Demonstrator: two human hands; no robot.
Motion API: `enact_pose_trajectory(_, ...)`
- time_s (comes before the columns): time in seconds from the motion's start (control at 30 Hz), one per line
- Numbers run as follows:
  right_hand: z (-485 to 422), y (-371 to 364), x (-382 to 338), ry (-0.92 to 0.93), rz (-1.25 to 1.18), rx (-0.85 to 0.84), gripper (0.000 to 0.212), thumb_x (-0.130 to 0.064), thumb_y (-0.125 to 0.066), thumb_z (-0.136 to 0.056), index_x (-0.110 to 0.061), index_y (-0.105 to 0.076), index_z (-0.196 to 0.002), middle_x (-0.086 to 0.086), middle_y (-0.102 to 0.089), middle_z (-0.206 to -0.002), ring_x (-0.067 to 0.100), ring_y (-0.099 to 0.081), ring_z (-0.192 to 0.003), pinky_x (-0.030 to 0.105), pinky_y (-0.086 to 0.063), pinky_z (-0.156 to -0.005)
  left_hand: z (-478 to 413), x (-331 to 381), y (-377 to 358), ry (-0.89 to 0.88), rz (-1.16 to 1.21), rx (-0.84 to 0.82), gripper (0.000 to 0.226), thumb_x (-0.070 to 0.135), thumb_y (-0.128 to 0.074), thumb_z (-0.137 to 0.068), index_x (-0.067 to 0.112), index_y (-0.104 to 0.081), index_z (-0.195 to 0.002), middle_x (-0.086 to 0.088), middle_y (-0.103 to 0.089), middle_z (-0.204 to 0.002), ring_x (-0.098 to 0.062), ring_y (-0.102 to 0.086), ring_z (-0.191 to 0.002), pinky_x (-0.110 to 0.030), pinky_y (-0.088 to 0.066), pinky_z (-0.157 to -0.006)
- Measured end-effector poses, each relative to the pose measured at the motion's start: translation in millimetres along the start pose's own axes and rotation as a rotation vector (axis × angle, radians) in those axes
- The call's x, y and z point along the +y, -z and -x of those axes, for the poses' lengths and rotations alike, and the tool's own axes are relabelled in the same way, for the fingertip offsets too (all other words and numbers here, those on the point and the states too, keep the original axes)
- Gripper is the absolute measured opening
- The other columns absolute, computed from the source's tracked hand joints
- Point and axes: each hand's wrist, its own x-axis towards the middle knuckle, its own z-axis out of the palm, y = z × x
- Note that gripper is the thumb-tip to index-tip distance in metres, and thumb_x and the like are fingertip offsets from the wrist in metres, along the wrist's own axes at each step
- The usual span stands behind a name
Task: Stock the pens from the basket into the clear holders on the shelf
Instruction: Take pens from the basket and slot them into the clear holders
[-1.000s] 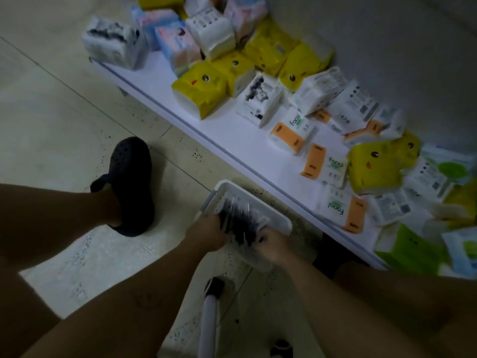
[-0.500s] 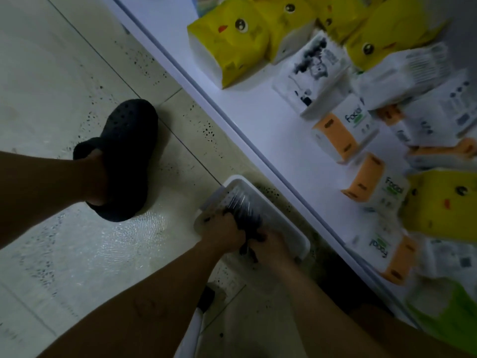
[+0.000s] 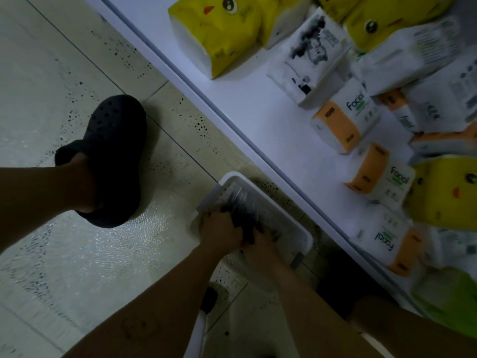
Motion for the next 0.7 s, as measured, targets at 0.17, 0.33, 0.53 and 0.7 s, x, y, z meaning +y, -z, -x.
enact_pose_trajectory(0.17, 17, 6, 3, -0.033, -0.152, 0.216, 0.013, -0.019, -0.054, -0.095, -0.020, -0.062, -0.084, 0.002, -0.063, -0.086, 0.017, -0.058, -0.076, 0.022, -0.037, -0.057, 8, -6, 3, 0.002, 0.137, 0.089, 0.022, 0.027, -0.067, -0.088, 0.005, -0.067, -0.082, -0.008, -0.067, -0.077, -0.020, -0.062, -0.070, -0.030, -0.053, -0.069)
enact_pose_trajectory(0.33, 38, 19, 0, -0.071, -0.246, 0.349, 0.010, -0.011, -0.059, -0.091, -0.017, -0.065, -0.087, 0.003, -0.065, -0.089, 0.021, -0.062, -0.082, 0.039, -0.056, -0.075, 20, 8, 24, -0.038, 0.123, 0.121, 0.021, 0.032, -0.064, -0.088, 0.016, -0.061, -0.074, -0.001, -0.065, -0.071, -0.016, -0.061, -0.068, -0.021, -0.042, -0.057)
enact_pose_trajectory(0.53, 73, 31, -6, -0.027, -0.334, 0.468, 0.024, -0.006, -0.065, -0.085, -0.018, -0.049, -0.098, 0.001, -0.061, -0.094, 0.017, -0.061, -0.083, 0.026, -0.049, -0.062, 50, 19, 46, -0.101, 0.268, 0.090, 0.028, 0.013, -0.058, -0.090, 0.011, -0.053, -0.117, -0.004, -0.061, -0.103, -0.028, -0.062, -0.093, -0.044, -0.054, -0.084)
enact_pose_trajectory(0.7, 107, 37, -16, 0.086, -0.392, 0.490, 0.083, -0.002, -0.066, -0.084, -0.031, -0.023, -0.148, -0.006, -0.053, -0.124, 0.017, -0.059, -0.110, 0.038, -0.056, -0.086, 84, 34, 57, -0.192, 0.080, -0.023, 0.059, 0.009, -0.046, -0.095, 0.022, -0.026, -0.149, -0.012, -0.047, -0.141, -0.031, -0.050, -0.122, -0.038, -0.043, -0.102)
